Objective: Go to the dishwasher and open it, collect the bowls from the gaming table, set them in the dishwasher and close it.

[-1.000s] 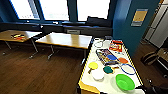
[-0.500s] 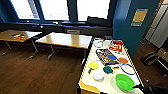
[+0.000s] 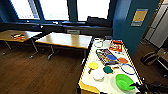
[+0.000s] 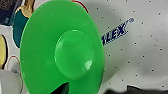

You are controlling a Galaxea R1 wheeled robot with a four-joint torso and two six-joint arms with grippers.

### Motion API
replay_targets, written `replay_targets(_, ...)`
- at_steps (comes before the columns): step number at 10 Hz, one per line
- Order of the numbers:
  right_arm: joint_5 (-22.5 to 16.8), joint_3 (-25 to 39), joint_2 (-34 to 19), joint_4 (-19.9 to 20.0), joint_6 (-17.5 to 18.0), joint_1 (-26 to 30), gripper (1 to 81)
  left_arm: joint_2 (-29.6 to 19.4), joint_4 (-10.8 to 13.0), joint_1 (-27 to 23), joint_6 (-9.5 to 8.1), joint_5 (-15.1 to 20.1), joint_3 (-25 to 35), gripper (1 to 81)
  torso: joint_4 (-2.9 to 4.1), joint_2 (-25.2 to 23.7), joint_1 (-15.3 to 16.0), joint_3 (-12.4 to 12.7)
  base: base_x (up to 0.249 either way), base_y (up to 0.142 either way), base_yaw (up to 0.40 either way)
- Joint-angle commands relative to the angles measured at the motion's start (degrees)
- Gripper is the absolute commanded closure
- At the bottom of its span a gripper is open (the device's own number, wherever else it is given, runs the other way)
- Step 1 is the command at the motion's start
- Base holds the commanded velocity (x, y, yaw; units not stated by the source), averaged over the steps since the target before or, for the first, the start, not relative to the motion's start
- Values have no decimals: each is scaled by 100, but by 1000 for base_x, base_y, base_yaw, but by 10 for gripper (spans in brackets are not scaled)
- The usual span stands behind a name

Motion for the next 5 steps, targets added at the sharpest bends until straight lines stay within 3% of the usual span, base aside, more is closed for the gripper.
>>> replay_targets(1,-310,-315,-28,140,-2,783,10,-69,-40,-205,10,330,71,10,0,0,0,0,0,0,0)
replay_targets(5,-222,-341,51,140,-2,695,10,-52,-31,-205,10,330,54,10,0,0,0,0,0,0,0)
